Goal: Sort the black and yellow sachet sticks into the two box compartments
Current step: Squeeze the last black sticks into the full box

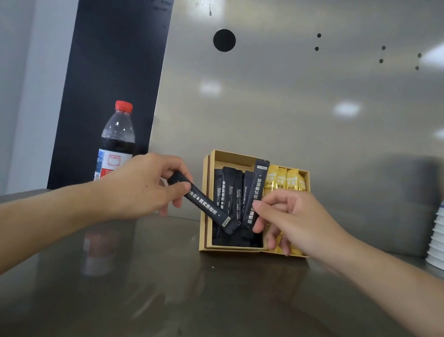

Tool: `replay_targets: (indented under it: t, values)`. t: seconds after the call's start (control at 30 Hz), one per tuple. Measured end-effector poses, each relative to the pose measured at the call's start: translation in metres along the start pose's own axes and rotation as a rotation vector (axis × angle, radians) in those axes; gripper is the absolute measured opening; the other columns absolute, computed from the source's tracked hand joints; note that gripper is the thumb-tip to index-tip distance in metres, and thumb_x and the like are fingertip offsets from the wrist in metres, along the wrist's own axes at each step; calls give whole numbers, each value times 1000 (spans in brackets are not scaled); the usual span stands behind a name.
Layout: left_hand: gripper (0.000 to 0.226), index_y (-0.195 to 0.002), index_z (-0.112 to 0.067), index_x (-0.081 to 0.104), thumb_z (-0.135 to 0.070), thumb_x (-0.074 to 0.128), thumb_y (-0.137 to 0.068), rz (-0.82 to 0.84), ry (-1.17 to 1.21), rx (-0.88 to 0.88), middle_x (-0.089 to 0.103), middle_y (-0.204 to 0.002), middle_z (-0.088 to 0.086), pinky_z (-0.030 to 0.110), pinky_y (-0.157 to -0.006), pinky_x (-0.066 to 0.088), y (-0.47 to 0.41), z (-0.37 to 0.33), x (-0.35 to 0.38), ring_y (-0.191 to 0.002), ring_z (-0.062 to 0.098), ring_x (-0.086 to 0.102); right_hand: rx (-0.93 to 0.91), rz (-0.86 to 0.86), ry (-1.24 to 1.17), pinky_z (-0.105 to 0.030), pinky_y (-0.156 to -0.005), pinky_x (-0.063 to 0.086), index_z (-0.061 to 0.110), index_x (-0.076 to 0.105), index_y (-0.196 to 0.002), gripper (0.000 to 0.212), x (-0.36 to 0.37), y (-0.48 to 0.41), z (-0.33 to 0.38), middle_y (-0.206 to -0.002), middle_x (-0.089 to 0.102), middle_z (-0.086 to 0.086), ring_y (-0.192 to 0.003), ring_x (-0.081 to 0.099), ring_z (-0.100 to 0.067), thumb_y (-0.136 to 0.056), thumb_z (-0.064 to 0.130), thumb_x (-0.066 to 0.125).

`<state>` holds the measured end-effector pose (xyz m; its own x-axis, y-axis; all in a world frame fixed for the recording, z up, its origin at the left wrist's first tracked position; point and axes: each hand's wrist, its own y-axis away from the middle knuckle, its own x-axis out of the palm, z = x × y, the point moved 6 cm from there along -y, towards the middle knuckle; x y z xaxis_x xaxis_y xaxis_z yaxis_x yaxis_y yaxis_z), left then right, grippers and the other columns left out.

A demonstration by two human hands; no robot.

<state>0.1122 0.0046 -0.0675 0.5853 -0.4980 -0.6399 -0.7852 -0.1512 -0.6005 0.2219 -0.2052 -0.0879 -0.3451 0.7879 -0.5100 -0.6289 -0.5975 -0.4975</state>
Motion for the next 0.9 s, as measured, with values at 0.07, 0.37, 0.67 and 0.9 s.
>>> replay_targets:
  t: [0.07,0.37,0.67,0.9]
  values:
    - [7,-95,-20,66,-20,60,-99,11,23,-13,77,-78,-3,33,-53,55,2,-1,5,-63,20,75,23,1,-5,-24,-39,44,10,67,-89,18,0,0,-3,-74,76,-6,-50,63,-19,-99,25,62]
    - [16,-89,-22,69,-10,60,-95,26,116,-4,71,-78,-7,37,-53,59,6,-11,21,-58,19,70,10,-6,27,-25,-39,47,7,68,-93,21,-1,-2,-7,-73,74,-6,-50,65,-18,-96,27,65]
    - [27,-112,-38,62,-14,58,-99,162,-44,161,71,-93,-2,29,-64,57,18,-27,34,-68,12,71,-50,-79,209,-24,-39,48,15,68,-89,12,-3,-2,-4,-68,74,-2,-46,65,-15,-95,27,67]
    - [20,-113,-37,64,-24,58,-100,160,-164,188,72,-92,-10,32,-79,58,18,-22,38,-83,6,69,-32,-126,232,-22,-39,47,16,67,-88,13,2,1,-4,-67,73,-3,-41,63,-9,-95,27,66]
